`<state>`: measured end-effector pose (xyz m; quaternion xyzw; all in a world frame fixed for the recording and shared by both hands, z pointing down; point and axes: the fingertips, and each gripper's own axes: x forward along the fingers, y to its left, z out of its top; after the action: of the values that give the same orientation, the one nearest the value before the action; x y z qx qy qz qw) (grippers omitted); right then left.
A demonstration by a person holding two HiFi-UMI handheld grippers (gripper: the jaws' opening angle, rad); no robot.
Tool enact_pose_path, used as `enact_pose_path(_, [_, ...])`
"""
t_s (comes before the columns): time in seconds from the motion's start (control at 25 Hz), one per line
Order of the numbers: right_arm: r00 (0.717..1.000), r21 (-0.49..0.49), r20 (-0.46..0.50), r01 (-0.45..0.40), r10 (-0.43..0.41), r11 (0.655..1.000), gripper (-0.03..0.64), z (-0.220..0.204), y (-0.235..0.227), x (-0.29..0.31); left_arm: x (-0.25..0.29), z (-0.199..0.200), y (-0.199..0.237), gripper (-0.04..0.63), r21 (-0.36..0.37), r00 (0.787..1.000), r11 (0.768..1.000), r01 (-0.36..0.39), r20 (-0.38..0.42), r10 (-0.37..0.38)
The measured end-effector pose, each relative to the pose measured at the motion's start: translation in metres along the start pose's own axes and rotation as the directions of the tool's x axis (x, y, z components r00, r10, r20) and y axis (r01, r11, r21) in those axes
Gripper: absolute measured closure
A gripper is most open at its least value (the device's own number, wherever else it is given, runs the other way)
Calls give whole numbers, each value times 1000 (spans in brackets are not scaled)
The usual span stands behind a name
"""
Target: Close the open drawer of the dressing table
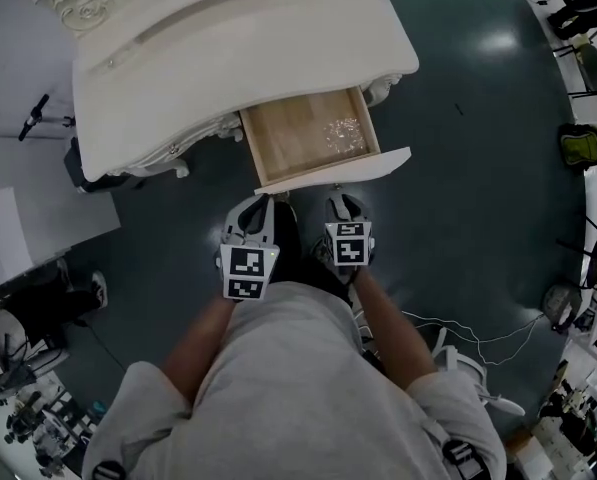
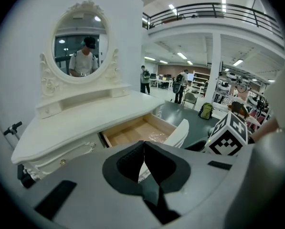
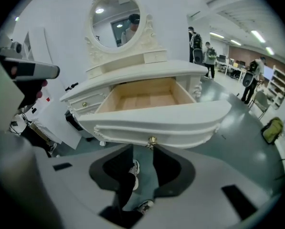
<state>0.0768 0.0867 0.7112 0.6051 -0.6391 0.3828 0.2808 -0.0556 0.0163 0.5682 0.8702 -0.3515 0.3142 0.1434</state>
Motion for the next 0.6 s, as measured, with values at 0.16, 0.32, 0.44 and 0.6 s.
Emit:
enact_pose_path(0.16, [1000,15,-22,22,-21,1000,491,-1,-8,13,4,0,2,586,-3,1000,1000,5,-8,-5])
enact_pose_path(0.32, [998,21,-30,59,-58,998,485,3,-16,23,10,2,10,586,12,1000,1000,12,-12,-12])
enact_pose_path(0.44, [998,34,-47,53,-51,998,483,3,-14,32,15,6,16,588,18,1000,1000,15,-14,-15])
enact_pose_path(0.6, [996,47,-66,60,-57,997,485,-1,-17,42,23,11,19,588,22,999,999,29,-14,-28])
